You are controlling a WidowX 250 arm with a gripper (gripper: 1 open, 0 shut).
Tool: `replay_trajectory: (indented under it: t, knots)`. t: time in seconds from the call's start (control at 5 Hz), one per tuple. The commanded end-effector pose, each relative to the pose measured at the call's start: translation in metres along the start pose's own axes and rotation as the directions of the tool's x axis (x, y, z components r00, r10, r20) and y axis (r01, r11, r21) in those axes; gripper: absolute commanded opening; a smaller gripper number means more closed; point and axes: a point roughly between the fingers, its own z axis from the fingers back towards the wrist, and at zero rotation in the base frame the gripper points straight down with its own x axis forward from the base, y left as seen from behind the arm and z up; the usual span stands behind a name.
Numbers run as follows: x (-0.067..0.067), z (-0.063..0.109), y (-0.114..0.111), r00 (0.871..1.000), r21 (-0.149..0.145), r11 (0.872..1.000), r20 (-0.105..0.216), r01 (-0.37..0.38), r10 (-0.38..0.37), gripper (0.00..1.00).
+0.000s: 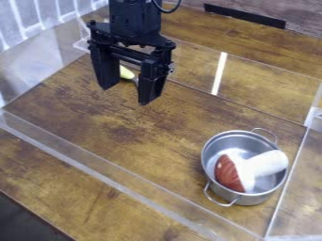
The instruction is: Remove the mushroom from the silver pot and put it on the table
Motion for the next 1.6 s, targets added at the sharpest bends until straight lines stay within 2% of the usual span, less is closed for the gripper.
replay_trajectory:
  t: [0.0,0.2,0.4,0.6,0.8,1.0,1.4]
  knots:
    - [-0.001,-0.012,-0.003,1.0,-0.006,1.0,-0.03,0.003,-0.003,1.0]
    - [0.008,-0.021,-0.03,0.996,-0.008,0.996,-0.022,0.089,-0.089,1.0]
    - [0.021,-0.028,-0.069,0.98,0.001,0.98,0.01,0.201,-0.201,1.0]
    - [0.034,-0.037,-0.1,0.96,0.018,0.961,0.039,0.275,-0.276,1.0]
    - [0.043,-0.043,-0.12,0.946,0.024,0.949,0.065,0.316,-0.317,1.0]
    - [0.051,-0.052,-0.127,0.936,0.039,0.939,0.076,0.341,-0.343,1.0]
    - [0.07,-0.073,-0.129,0.927,0.051,0.93,0.085,0.363,-0.367,1.0]
